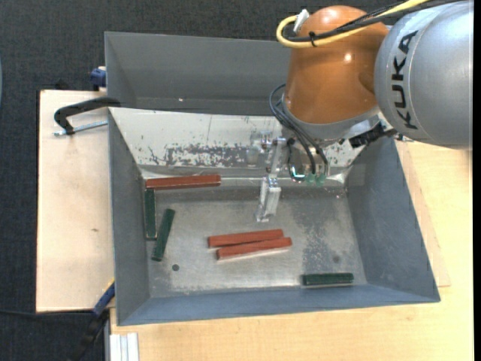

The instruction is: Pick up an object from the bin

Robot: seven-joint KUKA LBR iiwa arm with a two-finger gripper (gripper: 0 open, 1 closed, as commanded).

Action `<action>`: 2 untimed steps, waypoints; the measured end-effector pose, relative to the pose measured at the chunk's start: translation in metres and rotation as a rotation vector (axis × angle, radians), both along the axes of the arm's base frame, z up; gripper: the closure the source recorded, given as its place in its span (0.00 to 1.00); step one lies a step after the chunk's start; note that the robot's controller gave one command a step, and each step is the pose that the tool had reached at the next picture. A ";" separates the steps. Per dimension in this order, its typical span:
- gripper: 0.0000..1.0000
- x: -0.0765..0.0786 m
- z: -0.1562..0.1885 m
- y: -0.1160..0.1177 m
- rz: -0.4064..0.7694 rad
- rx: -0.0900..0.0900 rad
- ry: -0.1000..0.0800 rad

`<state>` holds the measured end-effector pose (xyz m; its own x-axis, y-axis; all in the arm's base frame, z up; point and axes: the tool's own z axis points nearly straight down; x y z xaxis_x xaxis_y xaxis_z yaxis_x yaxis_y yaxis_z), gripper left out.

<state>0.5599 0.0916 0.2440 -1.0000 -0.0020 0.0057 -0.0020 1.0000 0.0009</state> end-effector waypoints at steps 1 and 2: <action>0.00 0.001 0.004 0.000 -0.001 0.001 -0.008; 0.00 -0.012 -0.030 -0.011 0.058 0.001 -0.014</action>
Offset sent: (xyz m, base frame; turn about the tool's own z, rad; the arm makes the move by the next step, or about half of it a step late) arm -0.0495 -0.0399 -0.1188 -0.1919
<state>0.5478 0.0808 0.2140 -0.9981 -0.0604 -0.0085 -0.0604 0.9982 0.0018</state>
